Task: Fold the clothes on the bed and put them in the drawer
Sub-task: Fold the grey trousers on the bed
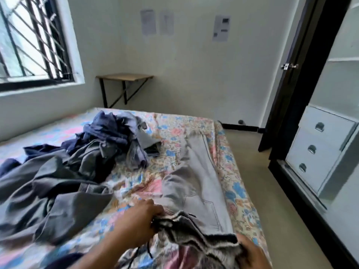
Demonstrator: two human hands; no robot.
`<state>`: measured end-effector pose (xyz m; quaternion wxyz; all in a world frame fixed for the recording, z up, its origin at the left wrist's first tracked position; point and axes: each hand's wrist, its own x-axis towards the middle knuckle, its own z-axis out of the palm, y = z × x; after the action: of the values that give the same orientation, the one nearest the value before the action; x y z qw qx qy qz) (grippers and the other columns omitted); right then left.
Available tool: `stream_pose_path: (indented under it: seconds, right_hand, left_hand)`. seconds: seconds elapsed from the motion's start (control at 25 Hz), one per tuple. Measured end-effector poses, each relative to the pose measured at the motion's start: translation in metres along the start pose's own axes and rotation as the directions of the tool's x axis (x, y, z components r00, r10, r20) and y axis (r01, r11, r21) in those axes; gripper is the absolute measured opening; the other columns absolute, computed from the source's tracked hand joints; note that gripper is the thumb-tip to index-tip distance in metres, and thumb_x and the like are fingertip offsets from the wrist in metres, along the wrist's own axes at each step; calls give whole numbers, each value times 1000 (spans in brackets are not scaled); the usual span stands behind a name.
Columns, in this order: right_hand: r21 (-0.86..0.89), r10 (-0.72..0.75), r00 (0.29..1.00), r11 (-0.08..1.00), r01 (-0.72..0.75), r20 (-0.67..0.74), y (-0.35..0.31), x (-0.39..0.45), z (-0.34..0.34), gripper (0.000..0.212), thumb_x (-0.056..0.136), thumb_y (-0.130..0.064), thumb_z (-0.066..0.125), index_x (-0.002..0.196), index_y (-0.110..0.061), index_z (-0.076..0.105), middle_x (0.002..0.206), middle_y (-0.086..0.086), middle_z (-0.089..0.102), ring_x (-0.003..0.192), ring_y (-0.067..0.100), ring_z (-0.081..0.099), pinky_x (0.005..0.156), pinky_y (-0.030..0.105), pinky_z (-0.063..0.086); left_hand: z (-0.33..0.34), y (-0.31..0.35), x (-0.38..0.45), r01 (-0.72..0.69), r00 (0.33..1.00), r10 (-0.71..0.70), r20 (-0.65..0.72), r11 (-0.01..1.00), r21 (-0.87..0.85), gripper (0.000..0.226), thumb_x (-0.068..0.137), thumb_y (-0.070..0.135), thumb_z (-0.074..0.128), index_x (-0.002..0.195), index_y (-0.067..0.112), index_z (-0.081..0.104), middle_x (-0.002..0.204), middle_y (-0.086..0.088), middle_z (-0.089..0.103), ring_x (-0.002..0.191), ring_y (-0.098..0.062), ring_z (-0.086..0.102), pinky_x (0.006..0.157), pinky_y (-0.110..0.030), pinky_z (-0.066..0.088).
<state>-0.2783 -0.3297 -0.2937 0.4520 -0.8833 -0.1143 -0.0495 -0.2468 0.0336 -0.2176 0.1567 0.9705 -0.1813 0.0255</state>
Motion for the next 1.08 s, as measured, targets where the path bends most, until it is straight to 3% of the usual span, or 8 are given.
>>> stream_pose_path:
  seconds: [0.24,0.36,0.48,0.56,0.64,0.88,1.0,1.08]
  right_hand:
    - [-404,-117,959,889,217,257,12,11,-15,53,86,-5,71,130,-34,66,145,-14,53,133,9,51,113,34,44]
    - [-497,-183,944,813,303,276,-1,17,-23,33,82,-29,65,113,-30,72,155,-10,42,138,18,37,111,47,39]
    - [-437,-85,894,849,296,441,-15,17,-30,71,81,-53,31,143,-32,56,155,-12,42,148,6,27,128,41,2]
    - [-428,-40,878,862,271,476,-21,10,-41,63,85,-59,26,139,-43,57,142,-13,57,138,3,41,129,37,10]
    - [-326,-24,913,930,170,408,-26,-3,-53,36,97,-60,39,130,-61,54,129,-14,67,120,5,60,107,34,46]
    - [226,192,978,952,-206,82,-62,36,-60,17,102,-32,57,101,-19,68,90,-3,75,78,5,73,66,18,57]
    - [-37,400,916,916,-401,-33,-54,75,-44,34,98,-43,65,118,-16,62,93,-1,66,74,8,67,62,25,53]
    - [-350,251,956,891,-289,-149,-37,81,-28,58,94,-48,68,139,-16,50,127,7,61,113,23,62,96,36,53]
  left_hand:
    - [11,-13,2,-220,968,234,93,966,-139,33,90,37,61,123,29,65,124,2,63,114,-17,56,96,-34,48]
    - [13,-16,-4,-129,982,143,120,984,-121,15,97,31,65,106,29,54,86,6,64,77,-19,58,70,-37,47]
    - [6,-10,-14,-108,990,116,80,989,-96,14,100,35,64,111,29,56,77,8,63,69,-17,56,64,-33,42]
    - [0,3,-23,-92,992,98,86,993,-75,23,100,39,61,122,36,56,80,12,65,72,-16,60,67,-32,47]
    - [-3,20,-38,-23,998,29,59,994,-106,38,98,46,52,135,40,51,86,8,67,74,-18,63,70,-34,50]
    - [7,40,19,52,945,-165,-281,927,-372,20,106,41,52,112,22,54,89,-2,69,78,-24,64,66,-37,48]
    - [41,25,56,352,915,-394,-88,885,-306,29,106,40,52,125,19,54,113,-11,67,106,-30,63,85,-43,52]
    - [60,21,58,467,881,-469,-69,883,-37,49,103,42,53,145,20,42,149,-17,46,140,-36,41,114,-57,38]
